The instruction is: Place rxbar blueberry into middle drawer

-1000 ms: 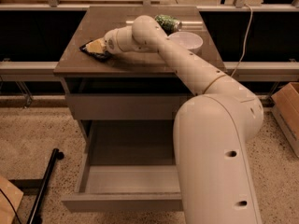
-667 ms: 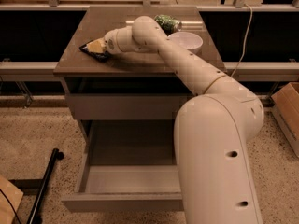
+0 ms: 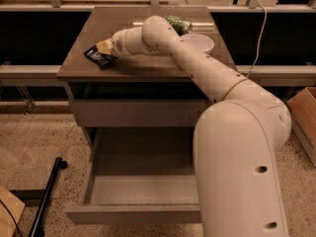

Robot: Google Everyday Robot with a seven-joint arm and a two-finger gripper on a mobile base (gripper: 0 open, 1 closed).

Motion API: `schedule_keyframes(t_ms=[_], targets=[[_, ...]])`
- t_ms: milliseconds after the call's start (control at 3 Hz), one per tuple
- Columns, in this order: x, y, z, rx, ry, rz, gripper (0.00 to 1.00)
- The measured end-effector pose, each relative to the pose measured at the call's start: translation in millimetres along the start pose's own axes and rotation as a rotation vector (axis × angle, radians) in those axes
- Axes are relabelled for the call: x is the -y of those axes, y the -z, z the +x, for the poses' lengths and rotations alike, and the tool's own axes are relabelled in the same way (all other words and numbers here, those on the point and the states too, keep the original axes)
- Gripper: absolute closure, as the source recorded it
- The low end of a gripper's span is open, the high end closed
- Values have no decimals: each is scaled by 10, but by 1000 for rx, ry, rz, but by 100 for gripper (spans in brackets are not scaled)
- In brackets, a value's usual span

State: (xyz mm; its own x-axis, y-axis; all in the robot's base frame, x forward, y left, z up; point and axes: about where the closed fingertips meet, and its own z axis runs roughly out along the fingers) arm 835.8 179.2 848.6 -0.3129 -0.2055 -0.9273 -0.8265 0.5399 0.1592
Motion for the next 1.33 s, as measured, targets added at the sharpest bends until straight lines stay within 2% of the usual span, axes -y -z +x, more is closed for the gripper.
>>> schedule_keyframes(t_ms=[667, 1000, 1333], targets=[[-125, 627, -69, 9, 15, 78, 100], [-265, 1038, -16, -15, 34, 100, 100], [-491, 1507, 115, -32, 72, 87, 100]])
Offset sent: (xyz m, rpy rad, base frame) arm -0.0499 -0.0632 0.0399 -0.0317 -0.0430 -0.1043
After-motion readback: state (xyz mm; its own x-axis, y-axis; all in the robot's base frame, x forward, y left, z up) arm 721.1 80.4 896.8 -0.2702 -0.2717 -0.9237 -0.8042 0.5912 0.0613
